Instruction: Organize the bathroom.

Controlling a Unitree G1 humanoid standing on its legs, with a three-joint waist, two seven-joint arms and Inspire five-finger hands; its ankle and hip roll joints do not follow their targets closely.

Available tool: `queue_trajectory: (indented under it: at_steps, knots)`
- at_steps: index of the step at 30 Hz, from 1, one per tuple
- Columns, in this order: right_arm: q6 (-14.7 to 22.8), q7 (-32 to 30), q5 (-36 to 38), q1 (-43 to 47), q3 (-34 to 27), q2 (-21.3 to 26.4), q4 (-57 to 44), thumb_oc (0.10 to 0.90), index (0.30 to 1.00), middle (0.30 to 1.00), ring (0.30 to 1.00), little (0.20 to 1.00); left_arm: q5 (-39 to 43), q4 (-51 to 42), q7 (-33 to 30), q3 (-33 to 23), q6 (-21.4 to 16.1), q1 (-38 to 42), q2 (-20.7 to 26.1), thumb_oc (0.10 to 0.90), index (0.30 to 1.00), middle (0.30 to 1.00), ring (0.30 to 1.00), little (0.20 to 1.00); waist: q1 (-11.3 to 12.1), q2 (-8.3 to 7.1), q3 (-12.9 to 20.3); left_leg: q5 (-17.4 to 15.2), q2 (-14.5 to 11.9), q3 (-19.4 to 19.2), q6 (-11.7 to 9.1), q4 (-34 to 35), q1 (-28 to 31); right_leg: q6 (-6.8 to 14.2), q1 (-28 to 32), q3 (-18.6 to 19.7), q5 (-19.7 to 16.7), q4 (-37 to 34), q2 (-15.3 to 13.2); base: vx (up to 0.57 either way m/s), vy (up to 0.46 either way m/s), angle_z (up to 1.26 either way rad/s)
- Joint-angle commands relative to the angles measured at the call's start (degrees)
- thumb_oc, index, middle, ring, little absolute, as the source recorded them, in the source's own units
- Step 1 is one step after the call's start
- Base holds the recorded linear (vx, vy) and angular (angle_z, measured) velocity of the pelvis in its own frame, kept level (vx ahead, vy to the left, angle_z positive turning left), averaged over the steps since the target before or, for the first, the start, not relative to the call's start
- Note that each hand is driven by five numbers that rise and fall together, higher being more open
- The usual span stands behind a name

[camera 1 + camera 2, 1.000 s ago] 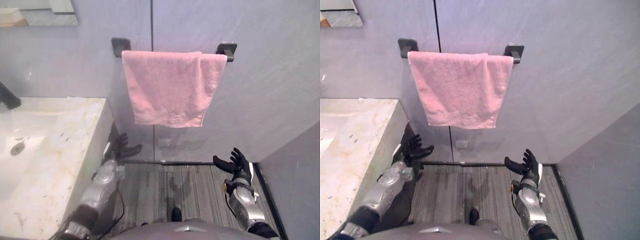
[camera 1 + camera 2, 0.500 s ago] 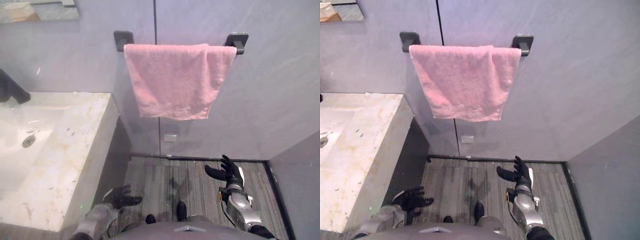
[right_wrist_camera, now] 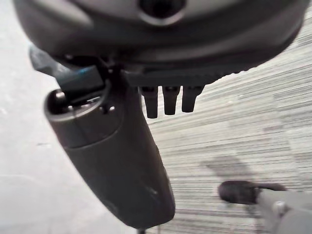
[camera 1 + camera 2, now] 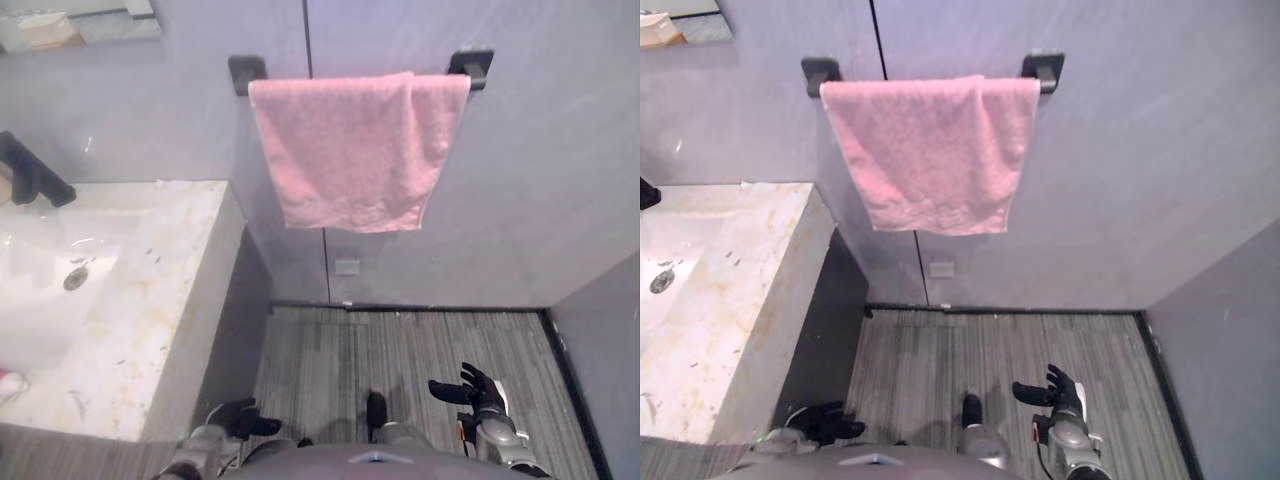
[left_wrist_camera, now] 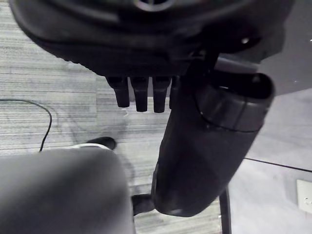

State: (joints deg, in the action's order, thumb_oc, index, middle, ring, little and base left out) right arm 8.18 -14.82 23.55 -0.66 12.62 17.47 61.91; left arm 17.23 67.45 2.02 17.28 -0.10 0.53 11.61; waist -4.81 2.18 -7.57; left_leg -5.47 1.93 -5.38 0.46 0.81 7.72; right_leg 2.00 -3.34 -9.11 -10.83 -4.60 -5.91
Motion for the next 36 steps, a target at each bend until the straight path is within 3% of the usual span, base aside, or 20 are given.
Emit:
queue_trajectory:
  at_steps: [1, 3, 7, 10, 12, 15, 20, 22, 24, 25, 28, 31, 34, 36]
  knots:
    - [0.88, 0.56, 3.85, 4.32, -1.53, -1.13, 2.33, 0.8, 0.9, 0.9, 0.9, 0.9, -3.92, 2.46, 2.04, 1.13, -0.26, -0.55, 1.93, 0.8, 0.9, 0.9, 0.9, 0.9, 0.6, -2.0, -0.22, -3.15, 3.57, 2.79, 1.26, 0.14, 3.08, 6.87, -4.44, -2.76, -0.72, -0.4, 0.71, -0.2, 0.126, 0.16]
    - [0.95, 1.02, 3.2, 4.76, -1.52, -1.86, 3.65, 0.8, 0.9, 0.9, 0.9, 0.9, -5.63, 3.08, 1.81, 2.0, -0.24, -0.62, 2.37, 0.8, 0.9, 0.9, 0.9, 0.9, 1.07, -2.21, -1.02, -2.28, 4.03, 4.22, 2.05, 1.13, 2.49, 7.91, -6.04, -2.7, -0.94, -0.4, 0.25, -0.3, 0.172, 0.24]
    - [-0.14, 2.08, 1.1, 5.11, -0.7, -2.53, 3.85, 0.8, 0.9, 0.9, 0.9, 0.9, -5.54, 3.79, 1.69, 2.01, 1.57, -0.98, 3.4, 0.8, 0.9, 0.9, 0.9, 0.9, 1.9, -2.55, -1.85, -0.79, 3.92, 4.25, 2.47, 2.45, 1.84, 8.07, -6.65, -3.58, -1.27, -0.03, -0.39, -0.27, 0.098, 0.04]
    - [1.12, 1.94, -4.93, 6.12, 1.07, -2.6, 4.15, 0.8, 0.9, 0.9, 0.9, 0.9, -6.03, 3.84, 1.88, 0.76, 4.46, -1.05, 4.36, 0.8, 0.9, 0.9, 0.9, 0.9, 3.23, -2.61, -2.07, 0.88, 3.25, 3.39, 2.83, 4.19, 1.71, 7.62, -6.15, -4.32, -0.69, 6.52, -1.3, -0.3, 0.035, -0.05]
    - [-3.08, 1.57, -1.64, 8.23, 2.24, -2.42, 3.1, 0.8, 0.9, 0.9, 0.9, 0.9, -5.92, 4.85, 2.15, 0.89, 4.56, -0.81, 4.53, 0.8, 0.9, 0.9, 0.9, 0.9, 3.68, -2.12, -1.48, 2.07, 2.6, 4.27, 3.21, 4.16, 0.77, 6.35, -4.59, -0.73, 2.58, 9.77, 0.05, -0.25, -0.028, -0.05]
    - [-3.7, 1.69, 0.14, 8.42, 2.7, -3.14, 5.41, 0.8, 0.9, 0.9, 0.9, 0.9, -5.04, 6.12, 2.01, 0.9, 5.28, 1.34, 4.38, 0.8, 0.9, 0.9, 0.9, 0.9, 2.55, -1.48, 0.0, 4.2, 2.16, 8.66, 3.92, 4.19, -1.77, 3.59, 0.06, 10.15, 9.94, 10.69, 5.99, -0.16, -0.047, 0.24]
    - [-4.06, 2.68, -1.16, 8.4, 3.99, -3.84, 6.73, 0.8, 0.9, 0.9, 0.9, 0.9, -4.58, 6.28, 0.28, 0.58, 5.66, 2.53, 3.78, 0.8, 0.9, 0.9, 0.9, 0.9, 3.39, -2.54, 0.9, 5.49, 3.56, 12.14, 3.53, 4.19, -4.27, 2.9, 2.93, 12.4, 9.62, 6.05, 7.44, -0.1, -0.063, 0.98]
    - [-4.7, 3.45, -2.07, 8.5, 4.61, -3.57, 6.84, 0.8, 0.9, 0.9, 0.9, 0.9, -4.76, 6.53, 0.51, -0.29, 4.54, 1.91, 4.11, 0.8, 0.9, 0.9, 0.9, 0.9, 3.97, -2.48, 0.71, 5.95, 3.35, 12.2, 3.0, 4.19, -5.04, 2.57, 3.83, 11.69, 9.53, 4.17, 7.36, -0.13, -0.039, 0.51]
    - [-6.19, 3.99, -4.19, 8.46, 4.96, -2.9, 6.88, 0.8, 0.9, 0.9, 0.9, 0.9, -5.4, 6.64, -0.04, -1.1, 3.79, 1.57, 4.25, 0.8, 0.9, 0.9, 0.9, 0.9, 4.18, -2.22, 0.43, 6.7, 2.21, 9.34, 2.0, 4.19, -5.85, 2.33, 5.14, 9.64, 9.33, 2.05, 7.0, -0.17, 0.024, 0.43]
    - [-7.07, 3.83, -3.91, 8.19, 4.78, -2.32, 7.2, 0.8, 0.9, 0.9, 0.9, 0.9, -5.92, 6.82, -0.1, -1.96, 3.7, 2.26, 4.15, 0.8, 0.9, 0.9, 0.9, 0.9, 3.58, -2.07, -0.14, 6.65, 0.32, 2.24, 0.86, 3.06, -5.92, 2.21, 6.24, 6.39, 10.15, 1.74, 6.36, -0.18, 0.082, 0.46]
    - [-8.09, 3.14, -4.03, 7.56, 3.44, -1.4, 7.51, 0.8, 0.9, 0.9, 0.9, 0.9, -7.7, 6.74, 0.24, -2.1, 3.04, 3.08, 4.06, 0.8, 0.9, 0.9, 0.9, 0.9, 2.85, -2.99, -0.37, 5.26, -1.63, -4.62, -0.33, -1.97, -7.16, 2.33, 6.08, 1.32, 10.0, 1.94, 3.82, -0.21, 0.144, 1.25]
    - [-10.08, 2.78, -7.13, 7.49, 3.13, 0.18, 7.99, 0.8, 0.9, 0.9, 0.9, 0.9, -5.22, 6.31, -0.64, -3.12, 2.06, 3.13, 4.37, 0.8, 0.9, 0.9, 0.9, 0.9, 2.22, -4.09, -0.22, 2.1, -3.19, -5.85, -0.52, -4.96, -5.04, 2.72, 5.74, -2.13, 9.05, 2.09, 1.03, -0.22, 0.247, 1.42]
    - [-11.75, 2.24, -8.76, 6.63, 2.04, 1.52, 8.85, 0.8, 0.9, 0.9, 0.9, 0.9, -6.26, 6.32, -0.44, -4.59, 2.35, 3.87, 4.67, 0.8, 0.9, 0.9, 0.9, 0.9, 1.24, -4.17, 1.37, 2.77, -7.24, -9.05, -2.37, -1.92, -0.15, 3.56, 5.62, -5.11, 7.29, 0.5, -0.76, -0.13, 0.305, 0.95]
    - [-12.6, 2.5, -3.29, 6.52, 0.97, 2.22, 9.65, 0.8, 0.9, 0.9, 0.9, 0.9, -6.23, 6.44, -0.56, -4.74, 2.55, 4.29, 4.85, 0.8, 0.9, 0.9, 0.9, 0.9, 0.79, -3.97, 2.34, 2.89, -8.4, -8.95, -3.31, 0.19, 2.44, 4.5, 4.5, -5.44, 5.98, 0.43, -2.0, -0.08, 0.396, 0.77]
